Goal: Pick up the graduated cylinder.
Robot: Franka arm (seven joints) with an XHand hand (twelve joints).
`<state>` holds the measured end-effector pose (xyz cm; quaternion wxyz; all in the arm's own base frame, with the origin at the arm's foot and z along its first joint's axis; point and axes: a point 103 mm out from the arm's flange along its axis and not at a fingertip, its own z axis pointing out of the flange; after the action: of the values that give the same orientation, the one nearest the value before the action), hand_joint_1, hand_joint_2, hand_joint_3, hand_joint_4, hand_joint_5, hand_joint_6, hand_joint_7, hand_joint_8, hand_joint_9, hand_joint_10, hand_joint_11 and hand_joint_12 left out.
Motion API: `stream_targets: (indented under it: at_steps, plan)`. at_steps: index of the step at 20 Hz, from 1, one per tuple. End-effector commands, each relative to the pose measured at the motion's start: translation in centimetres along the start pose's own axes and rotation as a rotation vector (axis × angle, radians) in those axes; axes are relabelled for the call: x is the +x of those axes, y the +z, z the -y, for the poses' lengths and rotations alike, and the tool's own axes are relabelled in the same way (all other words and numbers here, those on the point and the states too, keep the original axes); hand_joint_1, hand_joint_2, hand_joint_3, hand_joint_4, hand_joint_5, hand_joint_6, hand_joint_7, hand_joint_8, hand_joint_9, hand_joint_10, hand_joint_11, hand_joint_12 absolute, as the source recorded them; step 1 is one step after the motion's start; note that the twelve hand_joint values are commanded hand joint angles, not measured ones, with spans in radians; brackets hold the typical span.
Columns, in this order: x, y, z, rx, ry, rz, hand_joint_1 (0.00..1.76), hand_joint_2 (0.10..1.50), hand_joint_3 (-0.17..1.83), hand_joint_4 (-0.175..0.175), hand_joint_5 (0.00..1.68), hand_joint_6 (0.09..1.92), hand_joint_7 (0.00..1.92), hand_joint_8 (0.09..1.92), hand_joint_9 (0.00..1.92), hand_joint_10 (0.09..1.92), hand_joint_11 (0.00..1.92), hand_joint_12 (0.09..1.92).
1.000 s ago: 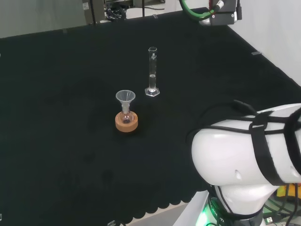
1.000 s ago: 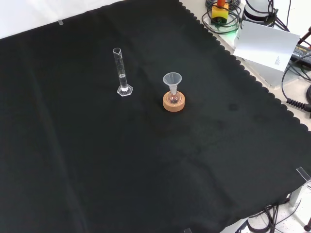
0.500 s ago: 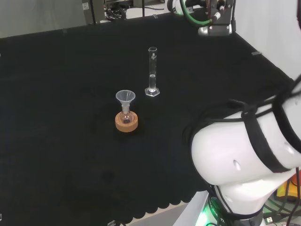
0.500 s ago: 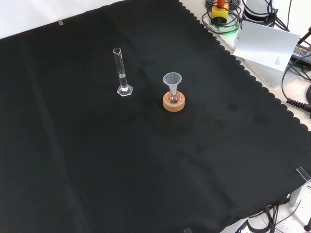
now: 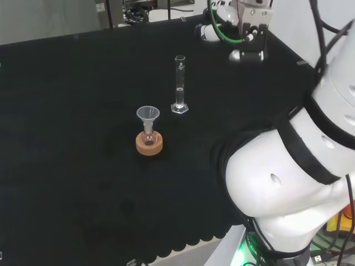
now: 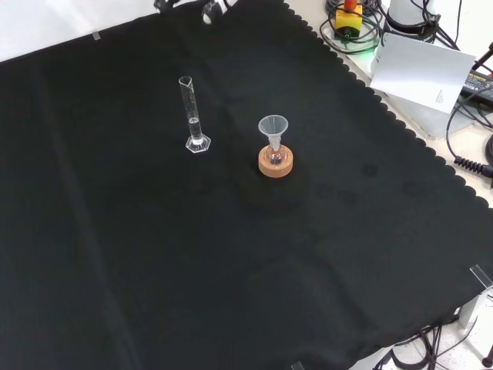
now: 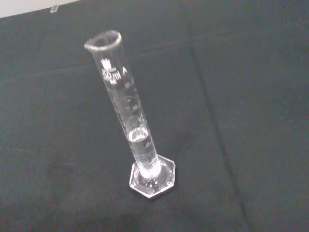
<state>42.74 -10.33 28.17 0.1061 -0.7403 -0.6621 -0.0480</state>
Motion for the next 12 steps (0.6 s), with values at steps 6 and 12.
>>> stream_targets:
  at_steps: [6, 12]
  plan:
    - [-1.9, 6.1, -2.3, 0.004, -0.034, -0.077, 0.33, 1.22, 0.00, -0.046, 0.34, 0.09, 0.10, 0.66, 0.30, 0.73, 0.08, 1.42]
    - [-2.3, 8.8, -2.2, -0.010, -0.061, -0.181, 0.41, 1.15, -0.04, -0.052, 0.39, 0.09, 0.15, 0.69, 0.38, 0.73, 0.14, 1.41]
